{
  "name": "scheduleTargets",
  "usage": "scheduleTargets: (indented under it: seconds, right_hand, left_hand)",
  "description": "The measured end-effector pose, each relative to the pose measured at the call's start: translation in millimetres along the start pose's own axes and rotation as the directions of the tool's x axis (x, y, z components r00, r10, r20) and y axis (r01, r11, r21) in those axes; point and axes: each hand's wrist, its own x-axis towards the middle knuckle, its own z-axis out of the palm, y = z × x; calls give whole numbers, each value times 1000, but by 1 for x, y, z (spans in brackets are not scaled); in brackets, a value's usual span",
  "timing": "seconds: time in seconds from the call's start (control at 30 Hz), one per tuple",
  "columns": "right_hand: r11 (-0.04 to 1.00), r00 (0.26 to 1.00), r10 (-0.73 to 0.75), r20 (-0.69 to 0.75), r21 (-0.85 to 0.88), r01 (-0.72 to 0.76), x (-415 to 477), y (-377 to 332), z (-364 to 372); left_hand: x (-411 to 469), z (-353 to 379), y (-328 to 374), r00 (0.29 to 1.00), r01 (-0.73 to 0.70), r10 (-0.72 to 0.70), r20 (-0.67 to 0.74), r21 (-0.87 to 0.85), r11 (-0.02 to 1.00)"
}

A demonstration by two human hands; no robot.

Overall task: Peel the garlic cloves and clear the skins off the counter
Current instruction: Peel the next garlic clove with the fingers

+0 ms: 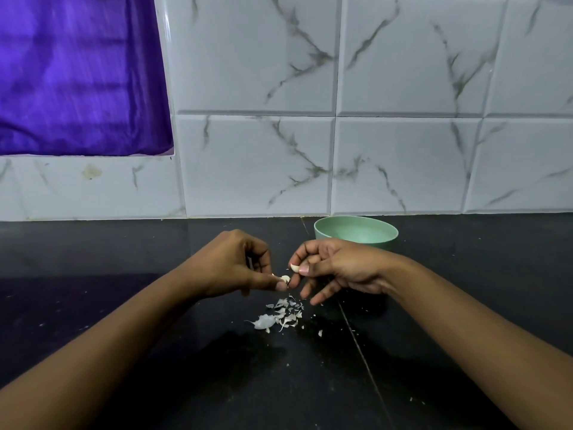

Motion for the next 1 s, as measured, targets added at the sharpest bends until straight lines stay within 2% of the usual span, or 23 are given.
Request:
scheduleTargets:
  seconds: [0.2, 0.53, 0.67, 0.87, 1.0]
  right_hand:
    - [994, 999, 7, 53, 112, -13, -2, -5, 1]
    - [950, 997, 35, 65, 309, -54, -4, -9, 5]
    - [957, 999, 27, 34, 288, -36, -4, -12, 5]
    - [972, 994, -43, -104, 228, 65, -4, -10, 7]
    - [970, 991, -34, -132, 233, 64, -3, -10, 8]
  left_hand:
    - [-2, 3, 0, 986, -85, 73, -153, -79, 993]
    - [-2, 13, 0, 970, -125, 85, -228, -169, 978]
    - [-1, 13, 0, 972, -93, 43, -230, -210, 973]
    - [1, 15, -3, 973, -46, -10, -233, -232, 972]
    - [0, 16, -3, 972, -61, 1, -236, -248, 967]
